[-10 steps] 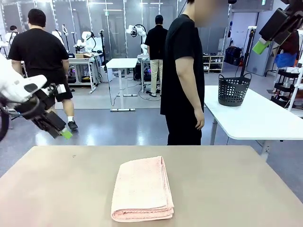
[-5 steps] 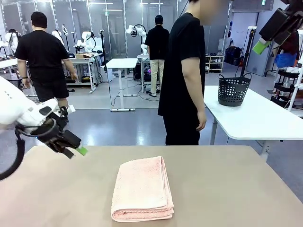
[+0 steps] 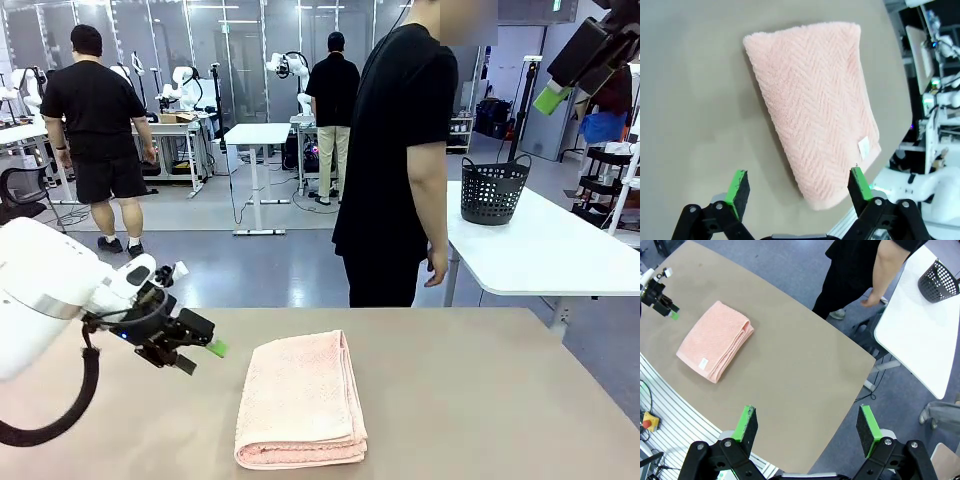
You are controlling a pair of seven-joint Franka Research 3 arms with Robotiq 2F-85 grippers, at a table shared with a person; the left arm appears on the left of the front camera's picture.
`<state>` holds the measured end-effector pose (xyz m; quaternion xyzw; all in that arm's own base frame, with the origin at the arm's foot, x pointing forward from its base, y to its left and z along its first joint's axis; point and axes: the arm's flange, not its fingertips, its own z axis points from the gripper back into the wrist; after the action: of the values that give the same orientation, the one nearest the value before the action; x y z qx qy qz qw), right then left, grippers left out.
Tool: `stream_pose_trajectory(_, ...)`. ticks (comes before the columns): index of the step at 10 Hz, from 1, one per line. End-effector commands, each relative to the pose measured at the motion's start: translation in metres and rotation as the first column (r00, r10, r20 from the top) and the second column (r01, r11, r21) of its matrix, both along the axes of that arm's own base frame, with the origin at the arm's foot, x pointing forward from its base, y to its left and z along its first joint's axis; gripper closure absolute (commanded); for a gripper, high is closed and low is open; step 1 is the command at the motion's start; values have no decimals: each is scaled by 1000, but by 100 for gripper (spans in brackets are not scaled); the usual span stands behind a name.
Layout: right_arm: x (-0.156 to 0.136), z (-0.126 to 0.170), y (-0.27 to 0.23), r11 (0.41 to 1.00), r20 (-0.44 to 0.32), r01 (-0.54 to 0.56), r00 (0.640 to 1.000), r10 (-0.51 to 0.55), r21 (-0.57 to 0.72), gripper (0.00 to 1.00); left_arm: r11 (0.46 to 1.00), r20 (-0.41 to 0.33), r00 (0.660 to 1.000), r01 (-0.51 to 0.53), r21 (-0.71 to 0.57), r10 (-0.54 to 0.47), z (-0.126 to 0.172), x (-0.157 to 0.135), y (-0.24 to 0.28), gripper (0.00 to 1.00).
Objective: Fold the towel.
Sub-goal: Pick up the 100 cm Hotel Towel and place it on the left side of the table.
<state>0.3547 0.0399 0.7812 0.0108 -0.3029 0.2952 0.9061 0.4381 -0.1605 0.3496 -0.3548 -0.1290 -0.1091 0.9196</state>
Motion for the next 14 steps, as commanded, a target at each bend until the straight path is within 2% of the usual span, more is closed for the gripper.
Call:
stream_pose_trajectory(1,0,-1,-1,1000,0,-1,1000,1,-1,0,998,51,997,-53,-20,54,-22,3,-11,0)
stream_pose_trajectory(3,0,-1,-1,1000,0,-1,1000,1,-1,0,995,-37,998,-53,-85,50,-47,3,-19,0)
stream_pose_trajectory(6,0,-1,-1,1000,0,-1,1000,1,-1,0,995,-53,997,-68,-77,65,-70,2,-27,0)
stream_pose_trajectory(7,0,-1,-1,1000,0,-1,1000,1,-1,0,993,-84,996,-51,-106,42,-77,3,-28,0)
stream_pose_trajectory(10,0,-1,-1,1000,0,-1,1000,1,-1,0,981,-132,991,-10,-192,-16,-82,-2,-40,0)
stream_pose_trajectory(13,0,-1,-1,1000,0,-1,1000,1,-1,0,974,-145,989,-20,-224,-13,-83,-1,-48,0)
stream_pose_trajectory(14,0,-1,-1,1000,0,-1,1000,1,-1,0,970,-171,985,-32,-241,-10,-84,2,-52,0)
